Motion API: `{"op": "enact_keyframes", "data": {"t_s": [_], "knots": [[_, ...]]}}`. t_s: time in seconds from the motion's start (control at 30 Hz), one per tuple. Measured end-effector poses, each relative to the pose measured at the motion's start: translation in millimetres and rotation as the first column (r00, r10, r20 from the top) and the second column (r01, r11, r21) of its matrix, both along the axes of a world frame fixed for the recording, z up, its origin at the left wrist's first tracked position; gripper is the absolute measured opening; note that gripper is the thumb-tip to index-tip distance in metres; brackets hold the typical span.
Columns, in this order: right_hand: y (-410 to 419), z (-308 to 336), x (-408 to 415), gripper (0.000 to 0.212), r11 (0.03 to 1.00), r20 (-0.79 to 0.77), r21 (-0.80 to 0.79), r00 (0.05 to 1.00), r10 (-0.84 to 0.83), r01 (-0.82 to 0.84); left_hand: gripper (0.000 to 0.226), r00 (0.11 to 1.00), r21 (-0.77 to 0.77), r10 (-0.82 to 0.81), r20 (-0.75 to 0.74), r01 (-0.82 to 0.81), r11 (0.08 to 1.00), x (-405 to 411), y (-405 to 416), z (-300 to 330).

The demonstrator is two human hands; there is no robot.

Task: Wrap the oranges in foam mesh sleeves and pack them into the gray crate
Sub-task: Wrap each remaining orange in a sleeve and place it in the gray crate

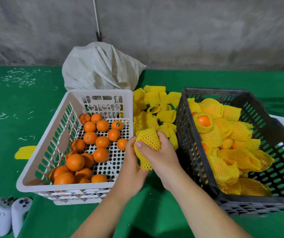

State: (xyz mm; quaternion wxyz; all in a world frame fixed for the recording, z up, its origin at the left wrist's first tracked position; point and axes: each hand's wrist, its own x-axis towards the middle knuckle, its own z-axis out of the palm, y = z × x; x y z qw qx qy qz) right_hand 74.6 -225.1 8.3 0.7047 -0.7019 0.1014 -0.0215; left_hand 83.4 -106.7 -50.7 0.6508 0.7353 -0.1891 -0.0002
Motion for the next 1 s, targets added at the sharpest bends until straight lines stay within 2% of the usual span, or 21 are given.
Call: {"op": "enact_keyframes", "data": {"t_s": [0.1, 0.17, 0.27, 0.33, 0.4, 0.47, 0.53, 0.6, 0.67, 0.7, 0.73, 0.77, 0.83, 0.87, 0.9, 1.0], "knots": [[-9, 1, 0, 0.054, 0.998, -0.003, -0.048, 0.999, 0.036, -0.036, 0.076, 0.996, 0.033, -0.007, 0.090, 0.004, 0.999, 0, -3, 2], [-12, 3, -1, 0.059, 0.977, -0.003, -0.185, 0.994, 0.108, -0.107, 0.077, 0.981, 0.082, 0.005, 0.195, -0.022, 0.996, 0, -6, 4], [-15, 0, 0, 0.068, 0.926, -0.014, -0.361, 0.993, 0.116, -0.113, 0.095, 0.987, 0.110, 0.019, 0.159, -0.037, 0.993, 0, -9, 2], [-17, -3, -1, 0.073, 0.937, 0.007, -0.338, 0.996, 0.090, -0.082, 0.104, 0.996, 0.096, -0.002, 0.084, -0.006, 0.995, -1, -5, -4], [-24, -4, -4, 0.068, 0.972, 0.048, -0.232, 0.998, 0.049, -0.037, 0.107, 0.998, 0.081, -0.064, 0.014, 0.063, 0.995, -2, -1, -6], [-41, 0, -5, 0.056, 0.976, 0.120, -0.212, 0.992, -0.028, 0.053, 0.097, 0.997, 0.083, -0.077, 0.002, 0.076, 0.994, -4, 2, -3], [-71, 9, -4, 0.051, 0.951, 0.224, -0.239, 0.964, -0.142, 0.195, 0.080, 1.000, 0.062, -0.019, -0.022, 0.021, 0.998, -3, 5, 0], [-112, 18, -5, 0.053, 0.848, 0.310, -0.357, 0.906, -0.287, 0.391, 0.063, 0.996, 0.014, 0.043, -0.075, -0.042, 0.999, -1, 7, 2], [-155, 20, -9, 0.059, 0.656, 0.337, -0.553, 0.858, -0.389, 0.514, 0.051, 0.987, -0.038, 0.075, -0.141, -0.081, 0.996, 2, 10, 4], [-173, 15, -12, 0.062, 0.585, 0.279, -0.655, 0.872, -0.402, 0.479, 0.048, 0.982, -0.061, 0.081, -0.169, -0.092, 0.994, 4, 11, 4], [-187, 9, -16, 0.066, 0.555, 0.149, -0.748, 0.907, -0.394, 0.364, 0.045, 0.979, -0.074, 0.083, -0.188, -0.098, 0.992, 5, 11, 4], [-194, 0, -19, 0.072, 0.561, -0.048, -0.808, 0.929, -0.366, 0.179, 0.044, 0.977, -0.078, 0.085, -0.197, -0.102, 0.992, 6, 10, 4], [-197, -24, -25, 0.085, 0.552, -0.435, -0.804, 0.853, -0.288, -0.223, 0.040, 0.975, -0.064, 0.087, -0.203, -0.102, 0.993, 5, 8, 4], [-197, -34, -26, 0.089, 0.514, -0.538, -0.782, 0.799, -0.269, -0.353, 0.040, 0.976, -0.049, 0.088, -0.200, -0.100, 0.994, 5, 6, 4], [-197, -40, -26, 0.092, 0.482, -0.589, -0.766, 0.766, -0.257, -0.426, 0.039, 0.978, -0.030, 0.092, -0.189, -0.100, 0.995, 5, 6, 4], [-197, -39, -21, 0.093, 0.480, -0.632, -0.738, 0.735, -0.247, -0.474, 0.037, 0.981, 0.003, 0.106, -0.161, -0.107, 0.994, 6, 5, 4]]}}
